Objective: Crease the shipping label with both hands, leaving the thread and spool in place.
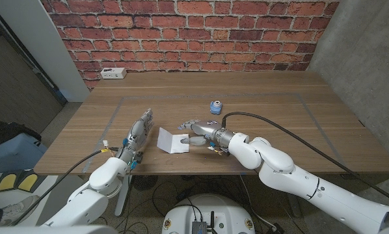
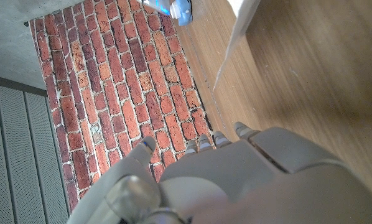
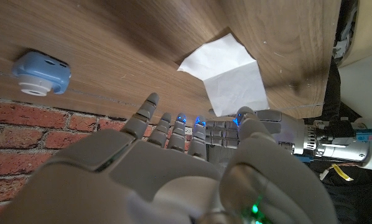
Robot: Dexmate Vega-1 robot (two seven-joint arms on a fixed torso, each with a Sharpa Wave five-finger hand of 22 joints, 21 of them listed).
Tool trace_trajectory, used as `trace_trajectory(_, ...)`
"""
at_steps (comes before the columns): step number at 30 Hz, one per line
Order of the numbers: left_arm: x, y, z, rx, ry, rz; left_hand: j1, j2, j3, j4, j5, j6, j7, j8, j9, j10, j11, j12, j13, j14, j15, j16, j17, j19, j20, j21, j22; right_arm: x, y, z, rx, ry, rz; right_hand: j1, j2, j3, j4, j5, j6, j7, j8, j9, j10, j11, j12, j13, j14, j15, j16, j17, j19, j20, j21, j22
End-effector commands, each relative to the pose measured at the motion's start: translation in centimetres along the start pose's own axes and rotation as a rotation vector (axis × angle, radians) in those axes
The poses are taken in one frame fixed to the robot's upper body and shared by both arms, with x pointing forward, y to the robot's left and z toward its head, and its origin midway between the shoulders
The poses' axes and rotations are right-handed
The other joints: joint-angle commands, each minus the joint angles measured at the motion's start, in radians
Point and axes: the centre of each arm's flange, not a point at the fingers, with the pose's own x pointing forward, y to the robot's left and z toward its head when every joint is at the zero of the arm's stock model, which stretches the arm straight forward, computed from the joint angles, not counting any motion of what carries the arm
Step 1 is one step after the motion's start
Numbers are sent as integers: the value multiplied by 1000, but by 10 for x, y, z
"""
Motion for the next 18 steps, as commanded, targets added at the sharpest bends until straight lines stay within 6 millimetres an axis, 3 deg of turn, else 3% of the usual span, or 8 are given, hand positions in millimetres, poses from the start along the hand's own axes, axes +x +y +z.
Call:
trace_trajectory(1,-12,-2,-1,-6,0,3,9,20,1,-4,1,-79,9,8,3,-123,7,2,3,-132,-2,7,1,5,1,4,2,5,9,1,-5,3,36,16,-3,0,-2,-6,10,1,1,4,10,-4,-3,5,6,-9,5,2,4,-7,4,4)
trace_trajectory(18,-23,-4,-11,-75,5,-3,13,16,-2,-10,0,-53,26,12,3,-88,13,10,3,-83,18,14,1,44,4,13,1,6,19,1,-7,20,72,38,-1,6,-12,-6,24,2,3,4,22,-8,0,4,9,-14,5,0,9,-10,5,4)
